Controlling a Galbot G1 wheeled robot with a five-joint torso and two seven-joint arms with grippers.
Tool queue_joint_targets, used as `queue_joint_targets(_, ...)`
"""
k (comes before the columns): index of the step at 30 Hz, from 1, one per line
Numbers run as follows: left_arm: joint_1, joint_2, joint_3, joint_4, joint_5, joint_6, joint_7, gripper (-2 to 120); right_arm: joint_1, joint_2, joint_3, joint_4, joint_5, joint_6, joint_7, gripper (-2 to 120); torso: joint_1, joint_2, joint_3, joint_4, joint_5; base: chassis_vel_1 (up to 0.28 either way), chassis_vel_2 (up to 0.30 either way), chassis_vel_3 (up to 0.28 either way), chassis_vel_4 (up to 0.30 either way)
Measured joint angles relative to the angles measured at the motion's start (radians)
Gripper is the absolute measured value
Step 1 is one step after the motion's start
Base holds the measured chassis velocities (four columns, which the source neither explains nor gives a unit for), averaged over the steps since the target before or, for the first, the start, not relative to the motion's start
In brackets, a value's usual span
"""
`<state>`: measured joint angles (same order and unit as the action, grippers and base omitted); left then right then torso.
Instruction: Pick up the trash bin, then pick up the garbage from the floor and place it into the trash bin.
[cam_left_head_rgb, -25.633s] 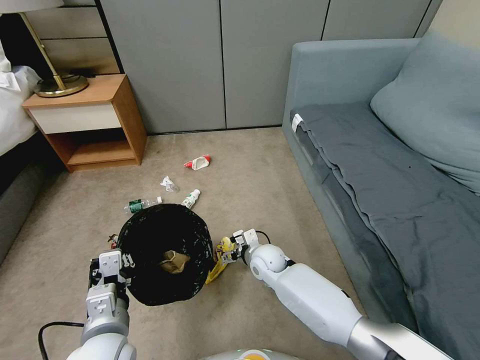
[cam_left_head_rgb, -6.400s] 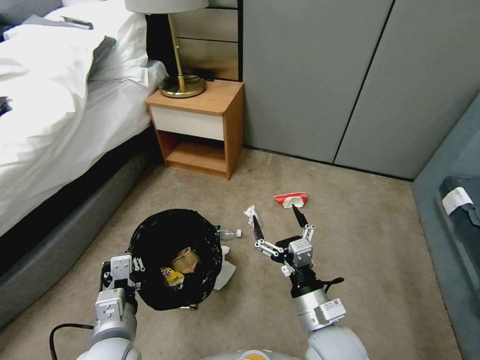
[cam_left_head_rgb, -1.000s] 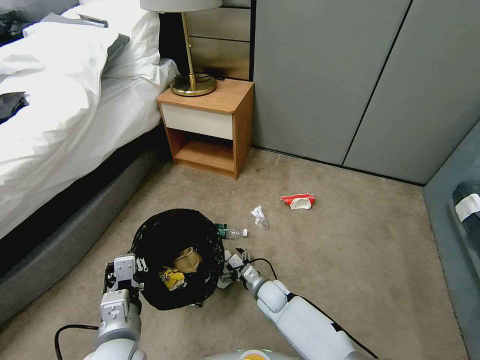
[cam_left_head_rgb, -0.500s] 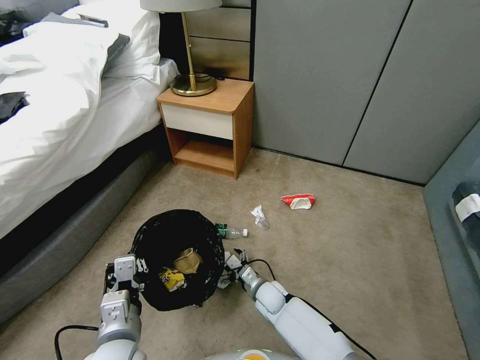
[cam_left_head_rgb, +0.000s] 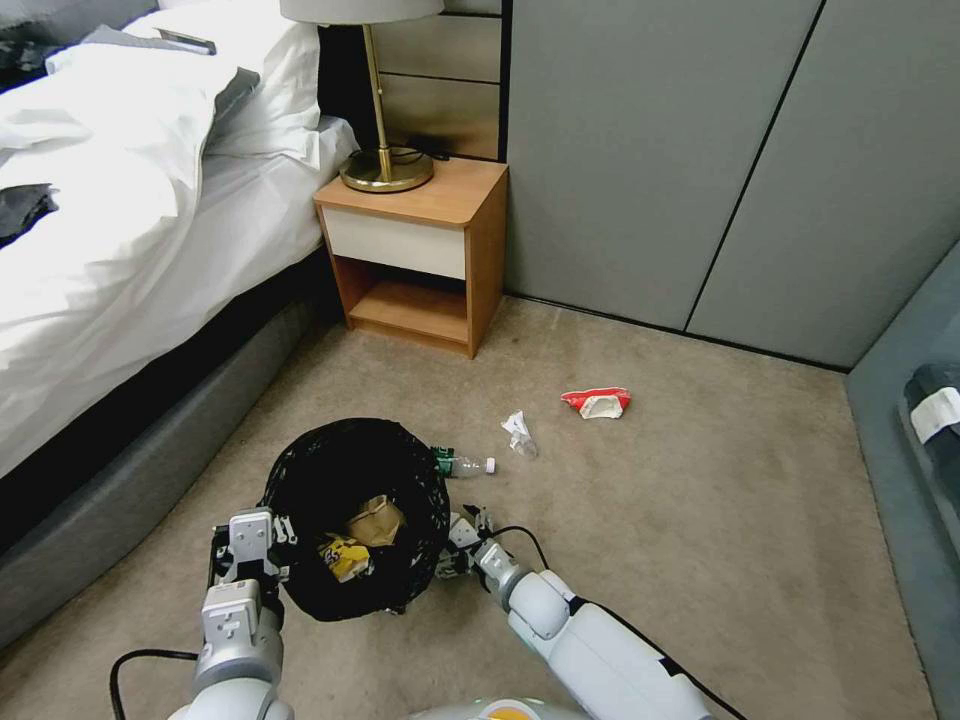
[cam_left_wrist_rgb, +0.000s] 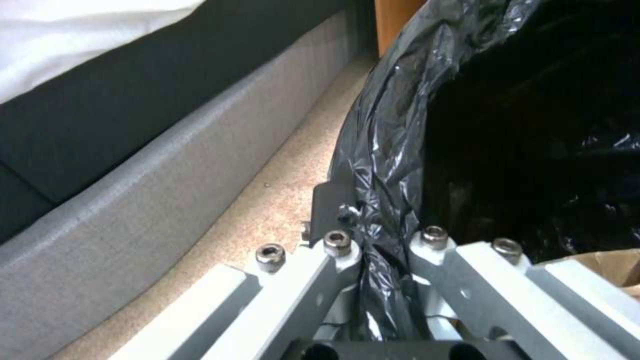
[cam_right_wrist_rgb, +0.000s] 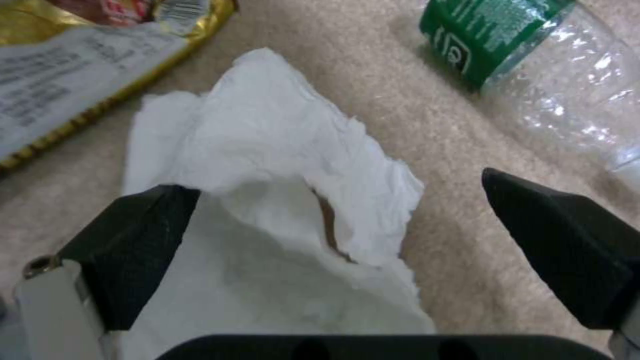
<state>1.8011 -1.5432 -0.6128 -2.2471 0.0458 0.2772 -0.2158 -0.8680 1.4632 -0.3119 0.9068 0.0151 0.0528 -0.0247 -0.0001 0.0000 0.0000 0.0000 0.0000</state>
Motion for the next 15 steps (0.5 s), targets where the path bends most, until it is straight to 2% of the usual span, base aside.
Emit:
queue_joint_targets(8,0.005,-0.004,0.002,-0.001,0.006,-0.003,0.0,1,0.056,0.038,-0.006,-0.107,-0.045,0.045,-0.013,99,0.0,0.0,0.0,0.0,0.0,0.0,0.0,0.0,0.0)
queue_joint_targets(11,0.007,-0.004,-0.001,-0.006,0.006,-0.003,0.0,1,0.077,0.06,-0.001,-0.153,-0.063,0.07,-0.025,88,0.0,0.0,0.0,0.0001,0.0,0.0,0.0,0.0,0.0)
queue_joint_targets(12,0.007,-0.004,-0.001,-0.006,0.006,-0.003,0.0,1,0.077,0.06,-0.001,-0.153,-0.063,0.07,-0.025,88,0.0,0.0,0.0,0.0001,0.0,0.0,0.0,0.0,0.0)
queue_joint_targets(15,0.01,-0.004,-0.003,-0.009,0.006,-0.004,0.0,1,0.09,0.071,0.003,-0.177,-0.071,0.08,-0.029,73,0.0,0.0,0.0,0.0001,0.0,0.0,0.0,0.0,0.0)
